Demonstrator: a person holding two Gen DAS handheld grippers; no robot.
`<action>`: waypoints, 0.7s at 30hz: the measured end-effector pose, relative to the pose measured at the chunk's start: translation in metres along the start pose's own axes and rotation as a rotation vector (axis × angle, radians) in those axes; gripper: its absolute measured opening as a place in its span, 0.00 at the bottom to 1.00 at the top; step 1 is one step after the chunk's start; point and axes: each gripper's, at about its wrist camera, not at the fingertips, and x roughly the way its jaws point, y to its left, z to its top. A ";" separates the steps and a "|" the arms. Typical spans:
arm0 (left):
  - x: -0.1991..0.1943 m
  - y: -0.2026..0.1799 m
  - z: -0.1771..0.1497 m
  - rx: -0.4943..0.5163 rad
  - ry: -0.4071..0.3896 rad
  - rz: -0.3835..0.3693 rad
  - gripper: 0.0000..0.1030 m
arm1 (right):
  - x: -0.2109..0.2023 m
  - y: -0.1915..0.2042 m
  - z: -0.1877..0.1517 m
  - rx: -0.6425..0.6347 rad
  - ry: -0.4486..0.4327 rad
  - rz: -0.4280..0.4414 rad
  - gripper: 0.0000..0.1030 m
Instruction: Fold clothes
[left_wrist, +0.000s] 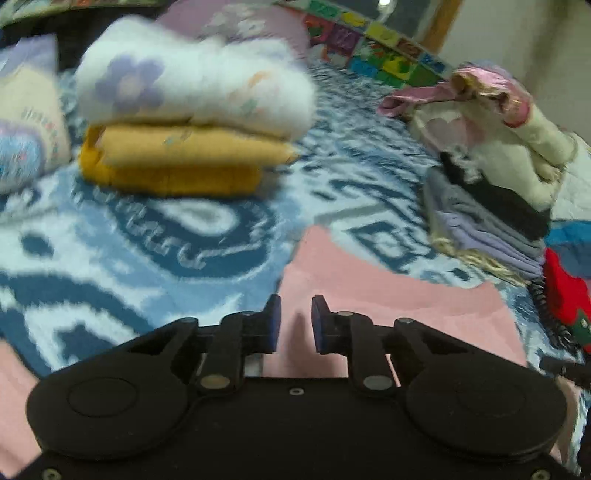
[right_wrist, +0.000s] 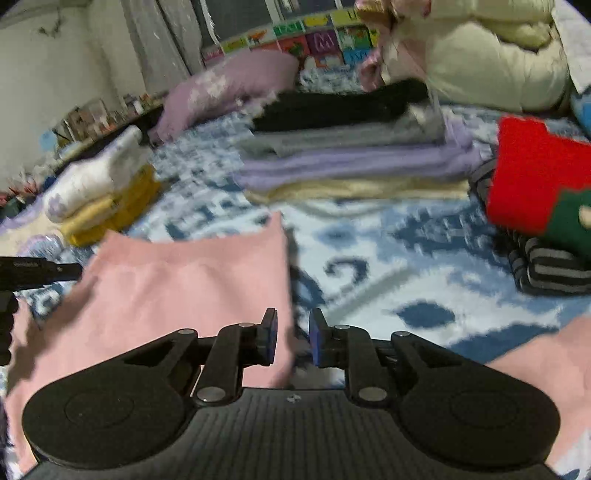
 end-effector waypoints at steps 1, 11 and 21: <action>0.002 -0.004 0.003 0.018 0.004 -0.002 0.16 | -0.002 0.004 0.003 -0.006 -0.009 0.011 0.21; 0.069 -0.002 0.019 0.056 0.080 0.025 0.16 | 0.082 0.011 0.041 -0.036 0.083 -0.039 0.17; 0.062 0.021 0.034 -0.087 0.067 -0.045 0.09 | 0.076 0.004 0.049 -0.003 0.077 -0.065 0.10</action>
